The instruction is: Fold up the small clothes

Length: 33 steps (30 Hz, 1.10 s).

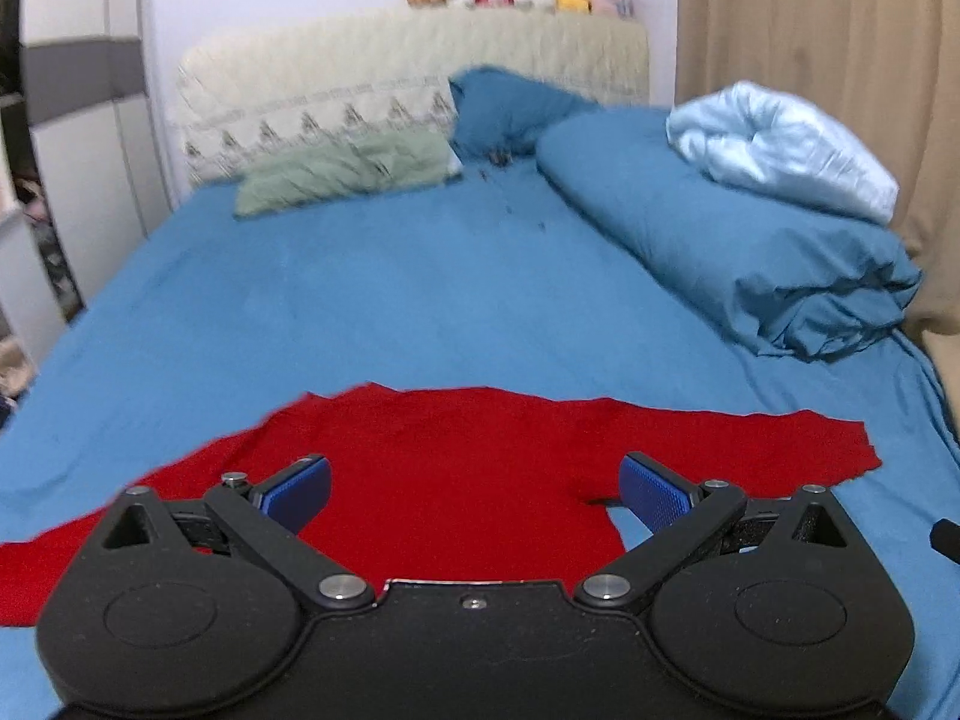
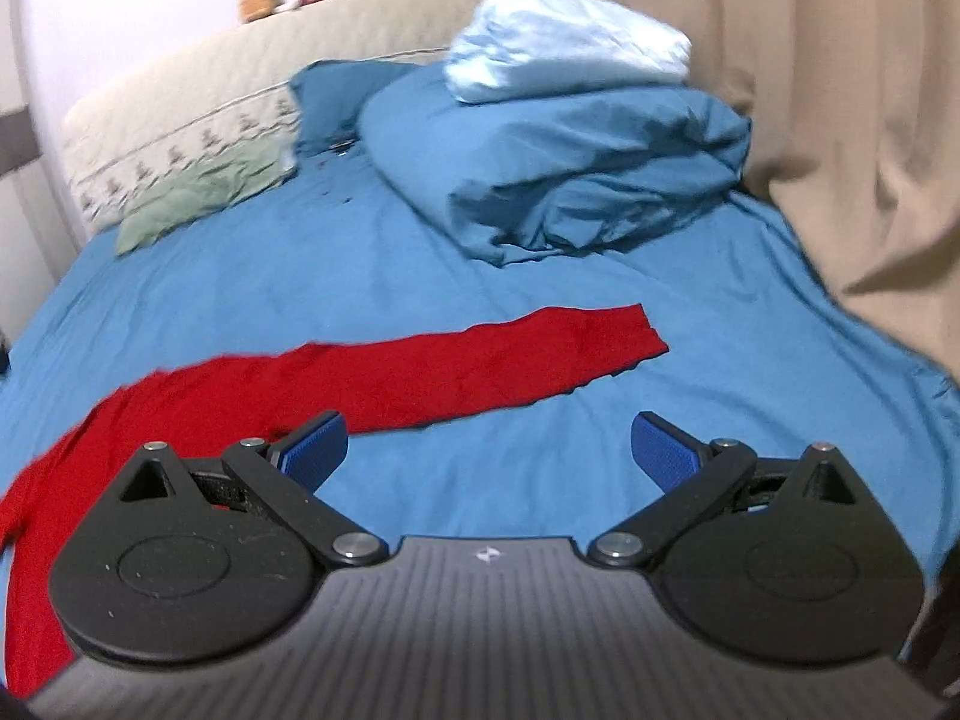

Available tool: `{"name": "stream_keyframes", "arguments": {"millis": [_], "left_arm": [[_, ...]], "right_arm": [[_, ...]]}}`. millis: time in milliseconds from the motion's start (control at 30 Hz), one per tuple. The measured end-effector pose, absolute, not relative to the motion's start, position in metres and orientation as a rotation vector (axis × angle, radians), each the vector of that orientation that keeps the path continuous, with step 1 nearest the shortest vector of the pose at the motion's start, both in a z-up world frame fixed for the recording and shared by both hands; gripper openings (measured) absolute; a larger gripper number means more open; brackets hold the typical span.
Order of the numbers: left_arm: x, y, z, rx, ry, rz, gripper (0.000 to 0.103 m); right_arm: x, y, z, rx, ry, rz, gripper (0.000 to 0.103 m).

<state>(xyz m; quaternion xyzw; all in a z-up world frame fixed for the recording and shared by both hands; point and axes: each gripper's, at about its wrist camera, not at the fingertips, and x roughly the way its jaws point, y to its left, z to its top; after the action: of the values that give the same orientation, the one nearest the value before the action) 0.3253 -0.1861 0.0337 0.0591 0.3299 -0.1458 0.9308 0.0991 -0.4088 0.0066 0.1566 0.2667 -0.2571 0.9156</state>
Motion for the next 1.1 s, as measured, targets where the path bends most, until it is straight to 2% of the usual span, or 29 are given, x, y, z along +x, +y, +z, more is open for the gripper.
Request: {"name": "stream_keyframes", "arguments": {"millis": [267, 433, 500, 567, 667, 767, 800, 900, 1100], "left_arm": [[0.435, -0.238, -0.065, 0.127, 0.802, -0.331, 0.103], [0.476, -0.263, -0.118, 0.167, 0.861, -0.334, 0.103], [0.49, -0.268, -0.135, 0.17, 0.901, -0.33, 0.103], [0.5, -0.274, -0.148, 0.176, 0.939, -0.33, 0.103], [0.512, -0.282, -0.164, 0.187, 0.993, -0.315, 0.103], [0.516, -0.286, -0.166, 0.195, 1.004, -0.305, 0.103], [0.518, -0.286, -0.166, 0.193, 1.02, -0.302, 0.103], [0.522, -0.282, -0.165, 0.176, 1.056, -0.316, 0.103], [0.521, -0.267, -0.153, 0.166, 1.111, -0.364, 0.103]], "right_arm": [[0.18, -0.487, -0.092, 0.419, 0.568, -0.622, 0.103], [0.213, -0.525, -0.144, 0.478, 0.589, -0.648, 0.101], [0.226, -0.538, -0.159, 0.48, 0.606, -0.654, 0.093], [0.235, -0.548, -0.167, 0.492, 0.608, -0.661, 0.09], [0.249, -0.567, -0.172, 0.521, 0.6, -0.69, 0.078], [0.258, -0.58, -0.171, 0.555, 0.593, -0.722, 0.055], [0.26, -0.583, -0.17, 0.571, 0.593, -0.734, 0.042], [0.267, -0.589, -0.162, 0.598, 0.611, -0.751, 0.024], [0.284, -0.568, -0.111, 0.572, 0.565, -0.66, 0.022]]}}
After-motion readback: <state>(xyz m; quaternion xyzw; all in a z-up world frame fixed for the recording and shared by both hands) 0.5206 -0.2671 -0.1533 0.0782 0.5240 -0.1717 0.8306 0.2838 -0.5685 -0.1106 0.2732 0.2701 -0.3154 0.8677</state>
